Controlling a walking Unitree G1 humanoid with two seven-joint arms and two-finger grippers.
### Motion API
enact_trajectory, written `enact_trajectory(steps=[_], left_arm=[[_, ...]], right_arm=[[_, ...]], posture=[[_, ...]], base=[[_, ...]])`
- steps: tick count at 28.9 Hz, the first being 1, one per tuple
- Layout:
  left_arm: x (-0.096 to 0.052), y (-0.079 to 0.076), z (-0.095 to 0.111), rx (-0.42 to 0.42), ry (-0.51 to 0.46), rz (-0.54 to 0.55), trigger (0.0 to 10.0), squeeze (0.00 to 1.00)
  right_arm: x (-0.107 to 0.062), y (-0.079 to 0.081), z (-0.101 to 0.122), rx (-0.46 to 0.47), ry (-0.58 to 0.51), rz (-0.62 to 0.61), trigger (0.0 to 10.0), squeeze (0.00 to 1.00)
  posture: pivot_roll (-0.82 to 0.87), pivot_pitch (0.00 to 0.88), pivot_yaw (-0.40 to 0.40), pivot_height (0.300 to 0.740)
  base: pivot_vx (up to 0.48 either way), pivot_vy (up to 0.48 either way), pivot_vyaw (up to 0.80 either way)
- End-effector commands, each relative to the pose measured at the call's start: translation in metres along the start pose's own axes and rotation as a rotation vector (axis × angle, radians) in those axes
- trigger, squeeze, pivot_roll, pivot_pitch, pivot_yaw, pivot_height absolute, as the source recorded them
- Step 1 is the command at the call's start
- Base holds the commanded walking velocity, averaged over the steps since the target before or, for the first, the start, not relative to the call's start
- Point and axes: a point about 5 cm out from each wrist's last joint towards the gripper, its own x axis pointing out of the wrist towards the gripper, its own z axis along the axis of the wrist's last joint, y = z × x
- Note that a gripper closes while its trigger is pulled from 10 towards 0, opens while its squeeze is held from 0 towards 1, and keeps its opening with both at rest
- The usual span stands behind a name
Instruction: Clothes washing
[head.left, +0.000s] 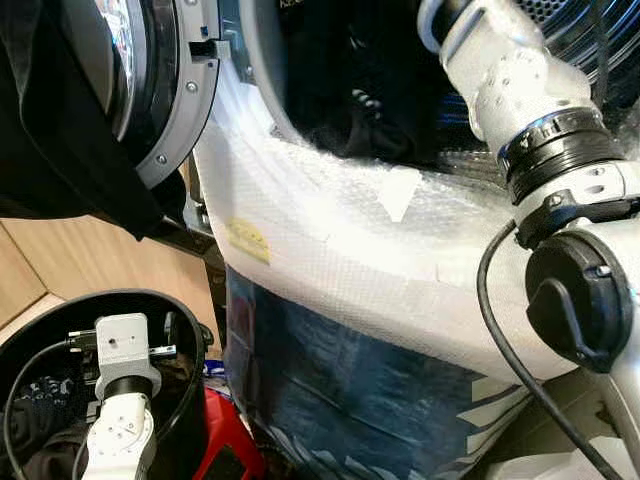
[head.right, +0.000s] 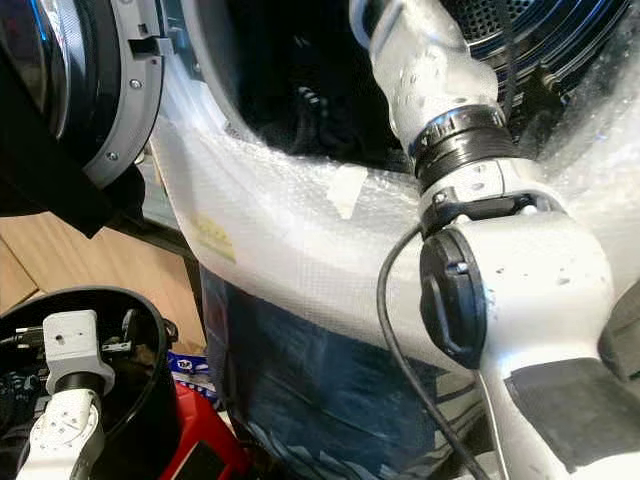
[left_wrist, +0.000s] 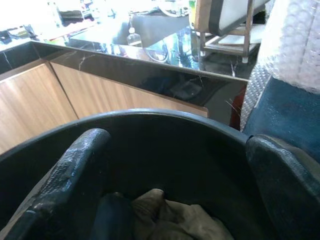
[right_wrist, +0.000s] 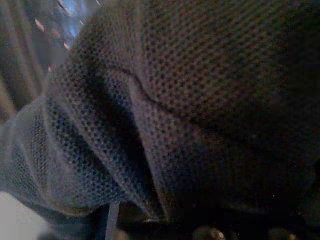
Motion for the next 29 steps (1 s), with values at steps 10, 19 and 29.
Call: enact_trajectory(steps=[10, 19, 29], left_arm=[[-0.003, -0.015, 0.000, -0.033, 0.020, -0.062, 10.0, 0.00], [-0.003, -0.023, 0.002, -0.031, 0.018, -0.110, 10.0, 0.00], [0.002, -0.029, 0.007, -0.037, 0.014, -0.145, 10.0, 0.00]], right_arm=[[-0.002, -0.004, -0.053, -0.159, 0.166, -0.053, 10.0, 0.00], [-0.005, -0.026, -0.058, -0.119, 0.165, -0.111, 10.0, 1.00], [-0.008, -0.044, -0.054, -0.053, 0.142, -0.138, 10.0, 1.00]], posture=[[0.02, 0.000, -0.085, 0.740], [0.01, 0.000, -0.074, 0.740], [0.01, 0.000, -0.053, 0.740]], base=[[0.000, 0.000, 0.00], [0.000, 0.000, 0.00], [0.000, 0.000, 0.00]])
